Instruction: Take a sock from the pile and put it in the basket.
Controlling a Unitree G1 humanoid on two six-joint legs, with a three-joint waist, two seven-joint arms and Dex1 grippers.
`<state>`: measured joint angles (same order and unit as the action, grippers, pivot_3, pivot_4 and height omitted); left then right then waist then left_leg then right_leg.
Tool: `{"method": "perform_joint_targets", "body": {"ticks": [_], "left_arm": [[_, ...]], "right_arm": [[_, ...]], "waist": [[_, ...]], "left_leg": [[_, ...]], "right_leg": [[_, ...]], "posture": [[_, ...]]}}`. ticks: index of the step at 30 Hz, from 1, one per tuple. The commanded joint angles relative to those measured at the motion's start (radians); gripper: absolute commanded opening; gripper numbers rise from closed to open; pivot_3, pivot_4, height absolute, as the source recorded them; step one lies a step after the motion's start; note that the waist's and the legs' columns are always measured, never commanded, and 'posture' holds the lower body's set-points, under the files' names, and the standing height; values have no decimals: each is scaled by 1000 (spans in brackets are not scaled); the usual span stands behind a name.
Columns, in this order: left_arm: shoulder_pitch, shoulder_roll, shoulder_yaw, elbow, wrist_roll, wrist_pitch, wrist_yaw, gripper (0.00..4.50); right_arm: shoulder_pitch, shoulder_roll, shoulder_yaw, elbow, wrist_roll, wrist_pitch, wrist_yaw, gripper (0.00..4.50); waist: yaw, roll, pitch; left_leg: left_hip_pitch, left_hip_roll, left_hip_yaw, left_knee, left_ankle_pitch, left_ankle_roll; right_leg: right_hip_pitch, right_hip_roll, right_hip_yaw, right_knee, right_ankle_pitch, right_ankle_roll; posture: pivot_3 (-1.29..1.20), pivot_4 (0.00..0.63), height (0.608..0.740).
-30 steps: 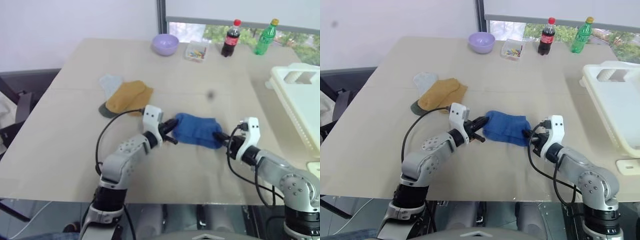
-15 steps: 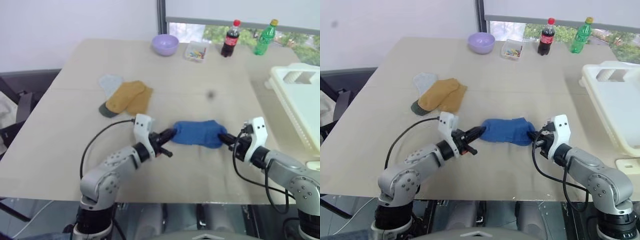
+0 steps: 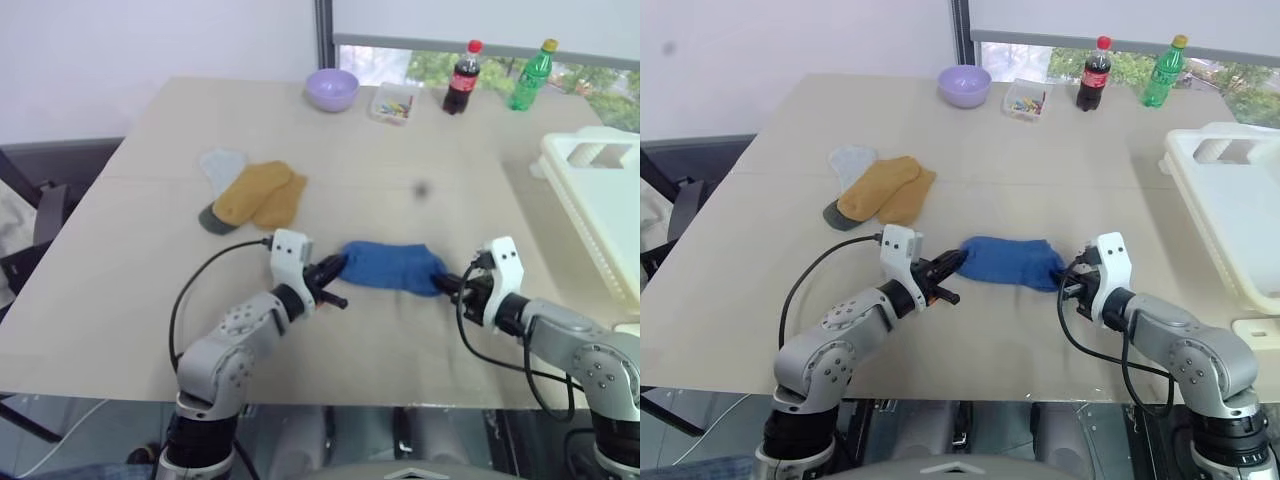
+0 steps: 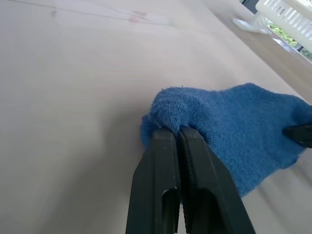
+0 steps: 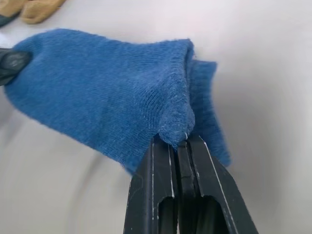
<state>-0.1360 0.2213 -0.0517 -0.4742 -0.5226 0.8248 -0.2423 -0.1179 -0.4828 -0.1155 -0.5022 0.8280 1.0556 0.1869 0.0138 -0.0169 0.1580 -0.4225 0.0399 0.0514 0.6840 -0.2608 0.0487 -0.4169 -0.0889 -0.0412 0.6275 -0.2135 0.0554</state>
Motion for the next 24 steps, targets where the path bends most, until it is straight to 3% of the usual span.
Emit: {"method": "perform_joint_targets", "body": {"ticks": [1,21,24], "left_arm": [[-8,-7,-19,-1,15,-22,-7,62],[-24,-41,-49,44,48,-84,-35,62],[-29,-49,-50,54,51,-91,-34,0]], "right_arm": [[-23,15,-21,-11,6,5,-6,0],[-29,36,-83,-42,78,98,-34,0],[-33,38,-89,-43,91,111,-39,888]], "waist": [[0,0,0],[0,0,0],[0,0,0]], "left_leg": [[0,0,0,0,0,0],[0,0,0,0,0,0],[0,0,0,0,0,0]], "right_leg": [[0,0,0,0,0,0],[0,0,0,0,1,1],[0,0,0,0,1,2]], "posture": [[0,150,729],[0,150,729],[0,150,729]]}}
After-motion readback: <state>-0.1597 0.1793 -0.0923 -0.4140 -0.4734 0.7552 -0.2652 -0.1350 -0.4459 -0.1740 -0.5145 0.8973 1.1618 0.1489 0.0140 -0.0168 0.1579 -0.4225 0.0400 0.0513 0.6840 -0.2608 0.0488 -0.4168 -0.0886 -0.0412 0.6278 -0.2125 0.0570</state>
